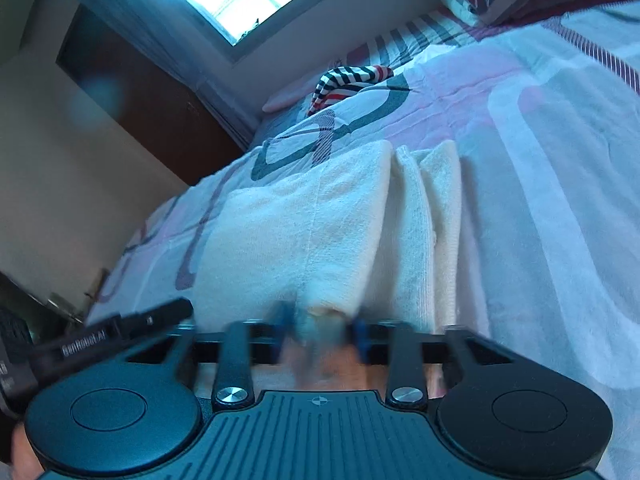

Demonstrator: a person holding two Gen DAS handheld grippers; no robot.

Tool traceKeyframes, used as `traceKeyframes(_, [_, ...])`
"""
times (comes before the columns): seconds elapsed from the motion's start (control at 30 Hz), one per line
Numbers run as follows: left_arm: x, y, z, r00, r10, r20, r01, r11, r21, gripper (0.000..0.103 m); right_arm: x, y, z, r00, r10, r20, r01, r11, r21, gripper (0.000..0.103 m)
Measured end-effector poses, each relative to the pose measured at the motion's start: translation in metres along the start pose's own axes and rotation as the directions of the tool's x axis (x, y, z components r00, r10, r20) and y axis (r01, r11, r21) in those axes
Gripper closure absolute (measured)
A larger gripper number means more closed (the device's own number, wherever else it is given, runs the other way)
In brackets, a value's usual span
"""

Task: Fold small clothes

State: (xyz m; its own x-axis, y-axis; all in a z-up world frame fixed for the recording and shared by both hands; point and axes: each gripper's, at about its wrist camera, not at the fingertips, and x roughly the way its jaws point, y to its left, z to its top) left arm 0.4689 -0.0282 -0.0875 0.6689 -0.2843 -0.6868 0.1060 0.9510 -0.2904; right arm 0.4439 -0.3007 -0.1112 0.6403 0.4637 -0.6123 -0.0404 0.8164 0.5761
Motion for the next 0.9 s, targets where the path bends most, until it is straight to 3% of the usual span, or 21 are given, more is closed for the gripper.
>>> traceKeyframes(0.13, [0.002,-0.016,0.004,0.999,-0.042,-0.01,0.043,0.998,0.051,0.05,-0.023,0.013,-0.001,0.997,-0.022,0.075,0.029,0.996,-0.087,0.093])
traceKeyframes(0.2, [0.004,-0.031,0.002,0.999,-0.03,-0.032,0.034,0.993,0.109,0.049,-0.04,0.01,-0.005,0.994,-0.041,0.102,0.051,0.994,-0.098,0.093])
traceKeyframes(0.3, [0.015,-0.045,-0.007,0.998,-0.018,-0.059,0.027,0.986,0.165,0.046,-0.028,-0.013,-0.011,0.995,-0.089,0.052,0.091,0.995,-0.034,0.093])
traceKeyframes(0.4, [0.014,-0.045,-0.008,0.998,-0.005,-0.062,0.014,0.988,0.153,0.047,-0.029,-0.022,-0.011,0.998,-0.036,0.051,0.034,0.999,0.036,0.093])
traceKeyframes(0.47, [0.013,-0.042,-0.008,0.998,-0.003,-0.063,0.014,0.986,0.165,0.046,-0.032,-0.019,-0.01,0.998,-0.029,0.051,0.028,0.999,0.022,0.093])
traceKeyframes(0.57, [0.018,-0.037,-0.009,0.997,0.0,-0.076,0.012,0.987,0.159,0.035,-0.026,-0.019,-0.012,0.998,-0.046,0.036,0.045,0.999,0.016,0.093])
traceKeyframes(0.63, [0.018,-0.032,-0.004,0.996,-0.02,-0.086,0.031,0.991,0.129,0.036,-0.032,-0.02,-0.009,0.998,-0.046,0.045,0.044,0.998,0.034,0.093])
traceKeyframes(0.67, [0.013,-0.031,-0.001,0.997,-0.028,-0.07,0.036,0.991,0.126,0.037,-0.038,-0.018,-0.007,0.996,-0.062,0.067,0.06,0.998,0.027,0.091])
traceKeyframes(0.7, [0.007,-0.03,0.003,0.999,-0.025,-0.03,0.029,0.99,0.135,0.04,-0.047,-0.014,-0.003,0.99,-0.084,0.11,0.083,0.996,0.01,0.078])
traceKeyframes(0.77, [0.004,-0.026,0.015,0.999,-0.019,0.028,0.015,0.99,0.139,0.04,-0.059,-0.005,0.01,0.976,-0.092,0.195,0.1,0.994,-0.033,0.064])
traceKeyframes(0.9, [0.031,-0.016,0.046,1.0,-0.025,0.009,0.024,0.998,0.062,0.041,-0.026,0.014,0.046,0.975,-0.114,0.189,0.143,0.979,-0.146,0.064])
